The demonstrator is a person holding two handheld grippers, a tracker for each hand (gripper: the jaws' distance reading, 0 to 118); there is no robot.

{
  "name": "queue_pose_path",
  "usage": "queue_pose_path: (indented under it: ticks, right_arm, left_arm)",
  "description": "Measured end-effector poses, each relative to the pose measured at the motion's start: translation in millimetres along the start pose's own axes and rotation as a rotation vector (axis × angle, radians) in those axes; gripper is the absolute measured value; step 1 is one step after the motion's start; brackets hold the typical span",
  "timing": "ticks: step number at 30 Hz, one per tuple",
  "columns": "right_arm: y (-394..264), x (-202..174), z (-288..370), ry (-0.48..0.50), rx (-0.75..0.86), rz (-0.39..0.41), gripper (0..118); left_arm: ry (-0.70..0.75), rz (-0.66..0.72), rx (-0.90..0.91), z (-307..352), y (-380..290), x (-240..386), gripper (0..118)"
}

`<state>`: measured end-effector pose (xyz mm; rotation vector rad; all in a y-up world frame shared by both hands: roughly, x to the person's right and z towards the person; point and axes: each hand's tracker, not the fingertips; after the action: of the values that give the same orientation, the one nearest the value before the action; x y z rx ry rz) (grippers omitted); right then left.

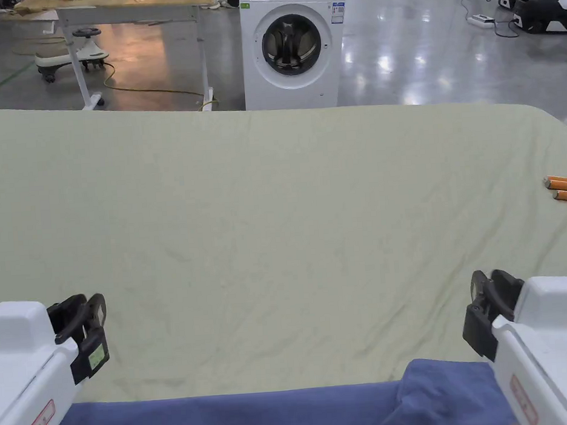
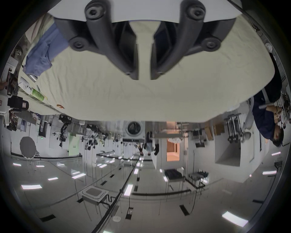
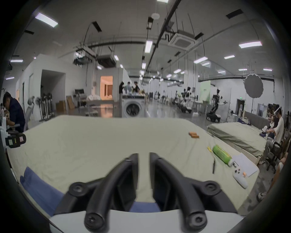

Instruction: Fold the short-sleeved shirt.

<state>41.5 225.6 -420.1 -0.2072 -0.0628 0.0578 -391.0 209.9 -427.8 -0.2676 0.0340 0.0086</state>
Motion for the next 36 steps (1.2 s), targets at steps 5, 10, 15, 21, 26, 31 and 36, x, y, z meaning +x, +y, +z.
queue_pose_path:
  ticks: [5, 10, 15, 21, 26, 31, 36]
  right_arm:
    - [4.7, -35.0, -3.3, 0.018, 0.061, 0.014, 0]
    - [3.8, -59.0, -10.6, 0.062, 0.072, 0.019, 0]
    - [0.0, -73.1, -20.2, 0.093, 0.063, 0.022, 0]
    - [-5.6, -84.0, -33.1, 0.118, 0.041, 0.045, 0]
    - [-11.7, -88.3, -39.8, 0.142, 0.007, 0.056, 0]
    - [-17.5, -86.2, -41.3, 0.149, -0.019, 0.065, 0]
    - [-22.3, -79.6, -39.7, 0.138, -0.042, 0.071, 0]
  left_arm:
    - [0.030, -0.008, 0.048, 7.3, 9.7, 4.5, 0]
    - [0.075, -0.080, 0.045, 15.1, 12.1, -15.5, 0]
    - [0.058, 0.005, -0.115, 24.2, -0.2, -71.0, 0]
    - [-0.047, 0.196, -0.328, 18.3, -30.0, -145.6, 0]
    - [-0.220, 0.428, -0.483, 2.1, -56.5, -190.3, 13]
    - [-0.408, 0.638, -0.628, -18.8, -85.0, -217.3, 73]
    - [-0.504, 0.755, -0.687, -29.9, -112.0, -222.0, 73]
